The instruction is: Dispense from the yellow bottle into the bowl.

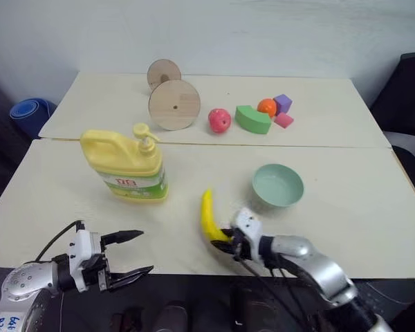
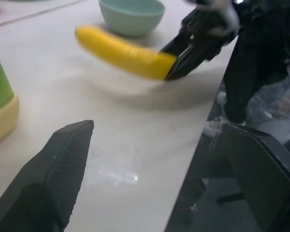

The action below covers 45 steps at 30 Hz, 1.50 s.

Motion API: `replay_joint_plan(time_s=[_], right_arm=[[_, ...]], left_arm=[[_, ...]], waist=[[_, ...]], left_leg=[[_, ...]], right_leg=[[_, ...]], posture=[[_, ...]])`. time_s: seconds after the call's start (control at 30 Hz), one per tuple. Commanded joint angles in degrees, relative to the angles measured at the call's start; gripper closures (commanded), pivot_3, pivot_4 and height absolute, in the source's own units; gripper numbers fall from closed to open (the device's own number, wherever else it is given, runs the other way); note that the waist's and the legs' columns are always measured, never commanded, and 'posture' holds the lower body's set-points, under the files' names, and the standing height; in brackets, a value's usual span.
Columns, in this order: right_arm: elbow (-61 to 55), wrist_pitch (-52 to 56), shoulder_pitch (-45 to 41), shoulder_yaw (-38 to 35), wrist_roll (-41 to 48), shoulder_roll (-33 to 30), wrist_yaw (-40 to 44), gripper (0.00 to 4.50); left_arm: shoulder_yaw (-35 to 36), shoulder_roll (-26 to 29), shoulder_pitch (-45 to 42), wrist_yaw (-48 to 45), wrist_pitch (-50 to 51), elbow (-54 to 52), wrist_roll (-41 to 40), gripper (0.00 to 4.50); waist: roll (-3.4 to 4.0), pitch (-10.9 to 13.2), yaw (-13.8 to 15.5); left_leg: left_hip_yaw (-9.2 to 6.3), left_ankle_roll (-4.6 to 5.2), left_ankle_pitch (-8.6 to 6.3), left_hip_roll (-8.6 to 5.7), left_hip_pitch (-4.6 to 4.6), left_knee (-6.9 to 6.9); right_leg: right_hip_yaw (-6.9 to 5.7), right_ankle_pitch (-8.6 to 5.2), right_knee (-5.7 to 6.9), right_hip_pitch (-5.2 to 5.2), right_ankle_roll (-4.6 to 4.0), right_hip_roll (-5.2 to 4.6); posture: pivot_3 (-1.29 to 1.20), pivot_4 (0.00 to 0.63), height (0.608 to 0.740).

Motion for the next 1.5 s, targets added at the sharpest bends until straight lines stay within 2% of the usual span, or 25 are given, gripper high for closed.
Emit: replay_joint_plan(time_s=[0.03,0.13,0.23,0.37,0.5,0.53,0.63,0.7,0.77,0.93,1.03,1.1,1.33,1.5], right_arm=[[-7.2,0.9,3.0,-16.7,11.3,-5.1,3.5,3.31],[-4.3,1.1,7.7,-27.4,11.8,-13.3,7.9,3.31],[8.4,-2.1,5.4,-33.0,7.5,-15.5,3.9,3.31],[29.2,-10.3,-0.2,-29.7,-3.4,-17.7,1.7,3.31],[43.2,-11.5,-6.2,-25.9,-7.4,-18.0,3.5,3.31],[45.5,-14.1,-7.0,-24.9,-8.5,-18.3,5.0,2.59],[49.3,-19.8,-9.0,-25.1,-10.2,-18.4,4.9,1.72],[48.2,-21.9,-8.6,-26.2,-9.0,-18.8,7.2,0.99],[41.2,-23.8,-5.9,-27.5,-6.4,-19.5,11.6,0.35],[24.4,-16.1,-1.5,-27.2,-0.1,-18.3,14.0,0.35],[12.7,-9.5,-2.1,-21.7,1.7,-13.9,9.3,0.35],[9.3,-6.7,-4.1,-16.1,-1.4,-10.7,5.4,0.35],[15.9,-4.0,-9.7,-6.5,-11.7,-4.7,-3.8,0.35],[22.6,-4.3,-14.1,-4.4,-16.5,-1.0,-8.4,0.35]], left_arm=[[-1.8,-1.9,-2.6,0.8,0.2,-2.4,-1.4,0.00],[-4.4,-4.0,-5.4,2.0,1.7,-3.5,-1.7,0.00],[-6.7,-5.4,-7.9,2.7,2.9,-4.3,-1.7,0.00],[-8.0,-6.5,-11.0,3.0,2.4,-2.6,-0.6,0.00],[-8.0,-6.8,-12.3,2.7,0.7,-0.3,0.7,0.00],[-7.9,-6.9,-12.5,2.8,-0.1,0.3,1.2,0.00],[-7.5,-7.3,-12.9,3.2,-1.6,1.6,2.0,0.00],[-7.3,-7.5,-12.8,3.5,-2.1,2.1,2.0,0.00],[-7.2,-7.6,-12.7,3.7,-2.3,2.5,2.0,0.00],[-7.0,-7.5,-12.8,3.4,-2.7,3.4,1.8,0.00],[-6.7,-7.3,-13.6,3.5,-3.6,4.7,2.6,0.00],[-6.8,-7.3,-14.2,3.5,-3.8,5.1,2.7,0.00],[-7.3,-7.1,-14.4,3.1,-2.7,5.0,2.2,0.00],[-6.9,-7.3,-13.6,3.7,-2.8,4.3,2.3,0.00]], waist=[[-0.03,0.0,0.0],[-0.01,0.0,0.5],[-0.04,0.0,0.6],[0.02,0.0,0.4],[0.11,0.1,-0.2],[0.16,0.1,-0.2],[0.22,0.1,-0.2],[0.22,0.1,-0.2],[0.24,0.1,-0.1],[0.24,0.1,0.0],[0.24,0.1,0.0],[0.21,0.1,-0.3],[0.21,0.1,0.7],[0.20,0.1,0.6]], left_leg=[[0.01,0.02,0.00,0.00,-0.02,0.02],[0.00,0.05,0.00,0.00,0.00,0.02],[0.11,0.06,0.00,0.02,0.07,0.02],[0.29,0.07,0.09,-0.02,0.27,0.01],[0.32,-0.05,0.17,0.05,0.25,-0.09],[0.33,-0.05,0.20,0.04,0.23,-0.09],[0.35,-0.05,0.22,0.03,0.22,-0.07],[0.37,-0.04,0.23,0.01,0.22,-0.05],[0.36,-0.04,0.22,0.02,0.22,-0.04],[0.29,-0.04,0.22,0.04,0.21,-0.02],[0.27,-0.04,0.21,0.04,0.20,-0.02],[0.22,-0.12,0.19,0.12,0.22,-0.04],[0.15,-0.05,0.23,-0.08,0.00,0.03],[0.14,-0.04,0.24,-0.10,-0.14,0.05]], right_leg=[[0.01,0.09,-0.03,0.04,0.17,0.00],[0.00,0.12,-0.25,0.13,0.22,-0.02],[0.08,0.12,-0.24,0.11,0.22,-0.01],[0.23,0.15,-0.05,0.16,0.25,-0.02],[0.23,0.12,0.04,0.03,0.20,0.05],[0.24,0.12,0.04,0.02,0.20,0.05],[0.25,0.12,0.03,0.02,0.21,0.04],[0.26,0.13,0.02,0.02,0.23,0.02],[0.26,0.14,0.00,0.03,0.24,0.03],[0.23,0.16,-0.04,0.08,0.27,0.02],[0.23,0.16,-0.04,0.08,0.28,0.00],[0.21,0.15,-0.03,0.07,0.27,0.07],[0.15,0.16,-0.07,-0.04,0.27,-0.07],[0.10,0.17,-0.06,-0.17,0.29,-0.07]], posture=[[0.00,0.150,0.740],[0.00,0.150,0.740],[0.00,0.150,0.740],[0.00,0.150,0.740],[0.00,0.150,0.740],[0.00,0.150,0.740],[0.00,0.150,0.740],[0.00,0.150,0.740],[0.00,0.150,0.740],[0.00,0.150,0.740],[0.00,0.150,0.740],[0.00,0.150,0.740],[0.00,0.150,0.740],[0.00,0.150,0.740]])
